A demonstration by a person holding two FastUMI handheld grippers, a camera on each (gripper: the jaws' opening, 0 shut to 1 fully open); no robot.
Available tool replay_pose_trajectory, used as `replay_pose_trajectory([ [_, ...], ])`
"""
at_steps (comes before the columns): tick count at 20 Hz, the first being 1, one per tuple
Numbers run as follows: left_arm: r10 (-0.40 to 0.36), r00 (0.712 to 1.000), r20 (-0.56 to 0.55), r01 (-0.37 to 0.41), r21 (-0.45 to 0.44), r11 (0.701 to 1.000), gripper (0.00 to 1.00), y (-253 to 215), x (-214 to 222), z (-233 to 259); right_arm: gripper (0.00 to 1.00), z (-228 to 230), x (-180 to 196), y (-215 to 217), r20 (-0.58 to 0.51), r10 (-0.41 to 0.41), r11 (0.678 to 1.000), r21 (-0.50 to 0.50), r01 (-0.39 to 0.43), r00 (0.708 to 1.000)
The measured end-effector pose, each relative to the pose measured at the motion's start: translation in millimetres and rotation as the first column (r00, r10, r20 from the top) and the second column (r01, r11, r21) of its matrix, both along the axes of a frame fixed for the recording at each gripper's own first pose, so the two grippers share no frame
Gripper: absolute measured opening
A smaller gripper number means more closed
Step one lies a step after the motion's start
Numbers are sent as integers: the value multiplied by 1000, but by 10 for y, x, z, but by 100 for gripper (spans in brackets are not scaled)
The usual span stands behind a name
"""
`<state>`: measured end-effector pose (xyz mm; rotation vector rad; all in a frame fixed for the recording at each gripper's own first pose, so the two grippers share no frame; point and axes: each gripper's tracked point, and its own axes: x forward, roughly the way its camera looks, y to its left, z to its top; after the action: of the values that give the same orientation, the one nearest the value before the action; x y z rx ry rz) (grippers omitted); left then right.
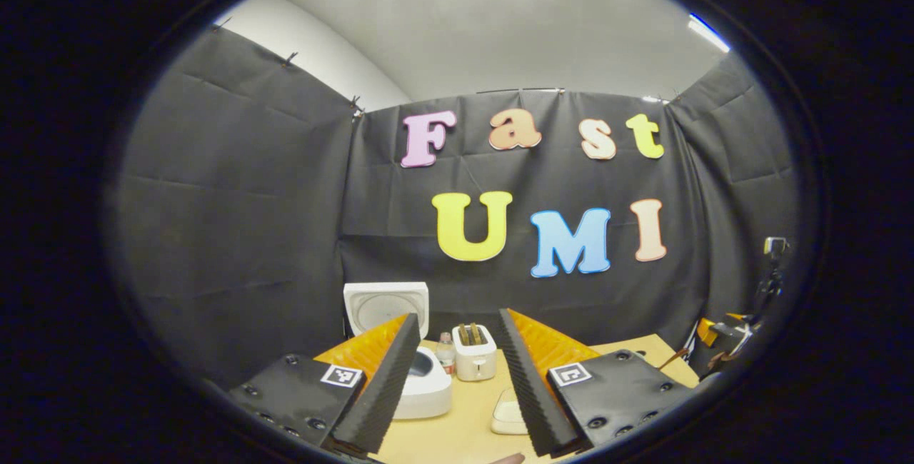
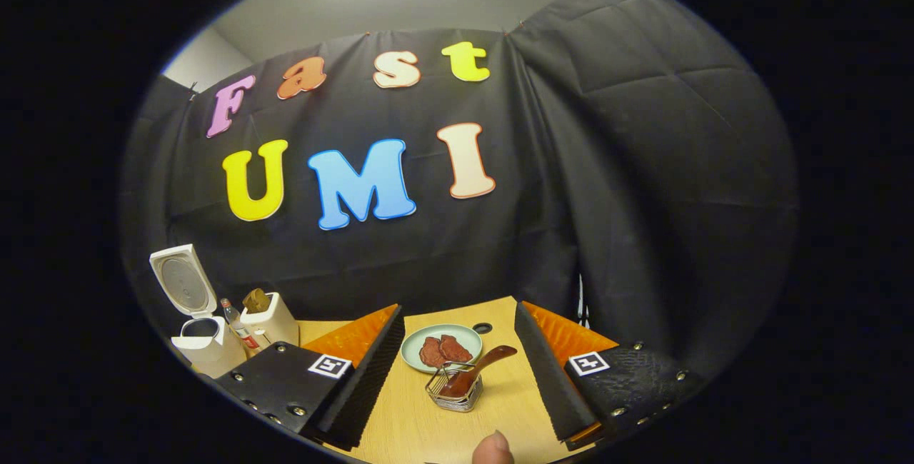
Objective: Close the left gripper, press the button to open the rice cooker; take a wooden spoon from the chopstick holder with the right hand, scoop a spoonful of rice and pour it into the rice cooker, then put the wooden spoon back into the chopstick holder.
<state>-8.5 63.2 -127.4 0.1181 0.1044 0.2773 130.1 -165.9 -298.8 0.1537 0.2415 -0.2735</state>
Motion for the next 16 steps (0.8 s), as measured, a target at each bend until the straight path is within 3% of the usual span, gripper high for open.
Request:
replay_pose_trajectory([
  [1,6,1000,9,-6,0,1000,84,6,37,33,95,-109,100,-98,-7,-26,1000,8,26,1000],
  [3,43,999,10,-43,7,999,83,11,102,71,95,-431,293,-260,-44,-56,997,44,58,997],
  [5,96,995,-27,-97,-12,995,93,-57,113,-44,96,-718,461,-330,-68,-48,994,98,54,997],
  [9,176,980,-95,-180,-29,983,92,-180,153,-313,96,-1272,817,-364,-117,-31,983,177,51,993],
  [14,215,962,-168,-220,-8,976,93,-357,237,-553,96,-1410,1013,-551,-98,-61,992,107,71,993],
  [16,217,961,-173,-219,4,976,93,-398,286,-550,96,-1487,1032,-754,-103,-109,987,103,120,989],
])
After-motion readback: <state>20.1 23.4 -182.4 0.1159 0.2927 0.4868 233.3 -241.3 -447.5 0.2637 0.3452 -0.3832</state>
